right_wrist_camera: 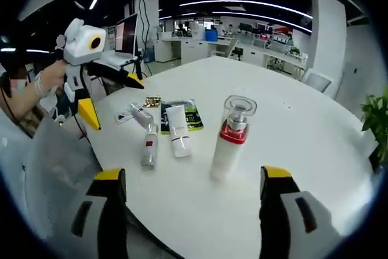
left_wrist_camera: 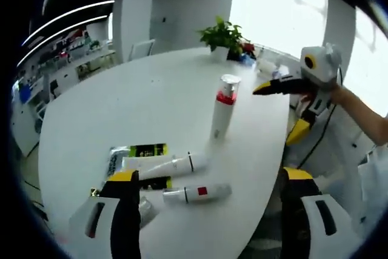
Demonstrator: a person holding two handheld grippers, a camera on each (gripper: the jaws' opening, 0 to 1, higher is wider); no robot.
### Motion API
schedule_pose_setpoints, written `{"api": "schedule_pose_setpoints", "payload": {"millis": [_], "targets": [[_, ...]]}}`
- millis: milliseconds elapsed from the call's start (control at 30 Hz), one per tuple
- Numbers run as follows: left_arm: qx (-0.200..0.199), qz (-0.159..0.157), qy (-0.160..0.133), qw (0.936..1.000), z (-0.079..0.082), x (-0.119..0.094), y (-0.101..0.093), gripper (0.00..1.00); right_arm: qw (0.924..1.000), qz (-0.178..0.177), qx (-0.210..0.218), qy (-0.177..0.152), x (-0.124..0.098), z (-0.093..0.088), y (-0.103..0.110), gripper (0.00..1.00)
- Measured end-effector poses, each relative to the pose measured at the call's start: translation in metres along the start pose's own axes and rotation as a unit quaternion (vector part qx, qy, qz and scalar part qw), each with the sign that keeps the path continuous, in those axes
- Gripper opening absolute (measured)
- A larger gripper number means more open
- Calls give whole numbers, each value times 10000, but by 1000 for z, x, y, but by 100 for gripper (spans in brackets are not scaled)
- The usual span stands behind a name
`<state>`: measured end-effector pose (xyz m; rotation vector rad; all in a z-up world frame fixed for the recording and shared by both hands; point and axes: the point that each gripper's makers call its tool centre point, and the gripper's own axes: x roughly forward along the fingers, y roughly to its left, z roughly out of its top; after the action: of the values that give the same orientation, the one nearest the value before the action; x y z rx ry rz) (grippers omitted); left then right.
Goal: Arrange the skincare products in the storage area until every visible bottle or jar stands upright without overlapping.
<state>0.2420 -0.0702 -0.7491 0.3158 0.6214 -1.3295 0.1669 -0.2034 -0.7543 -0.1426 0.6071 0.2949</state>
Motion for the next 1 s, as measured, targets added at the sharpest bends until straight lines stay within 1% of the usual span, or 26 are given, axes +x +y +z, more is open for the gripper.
{"api": "schedule_pose_setpoints", "payload": {"millis": [33,100,133,267,333,367,467,533,667,700,800,867,1000], "targets": [[-17,19,2,10000,-2,-4,1,96,10000,-3,-7,-12,-1,1,2,94],[8,39,10,10000,-6,-10,3,97,10000,-40,0,-39,-1,4,5,98],[19,29,36,10000,-8,-12,3,97,10000,-43,-16,0,-1,4,8,100],[40,69,71,9999,-17,-21,8,97,9999,-127,-53,-14,-1,6,15,100],[17,-2,-50,10000,-17,-25,7,97,9998,-172,-107,-73,-1,10,19,100],[-32,-16,-52,10000,-19,-27,7,97,9996,-236,-124,-123,-1,12,21,100],[-1,-4,17,10000,-29,-32,10,97,9996,-231,-124,-138,-1,15,30,100],[18,-27,89,10000,-35,-35,11,97,9995,-258,-72,-143,-2,16,34,100],[37,-28,134,9999,-43,-39,15,97,9993,-357,-6,-130,-6,15,40,100],[31,-50,159,9999,-46,-40,15,97,9992,-365,11,-173,-7,16,42,100],[42,-93,177,9998,-50,-43,14,97,9992,-332,125,-163,-9,15,49,100],[56,-138,204,9997,-52,-43,12,97,9992,-359,125,-146,-10,14,52,100],[36,-132,241,9996,-55,-41,13,97,9993,-328,150,-131,-11,14,56,100]]}}
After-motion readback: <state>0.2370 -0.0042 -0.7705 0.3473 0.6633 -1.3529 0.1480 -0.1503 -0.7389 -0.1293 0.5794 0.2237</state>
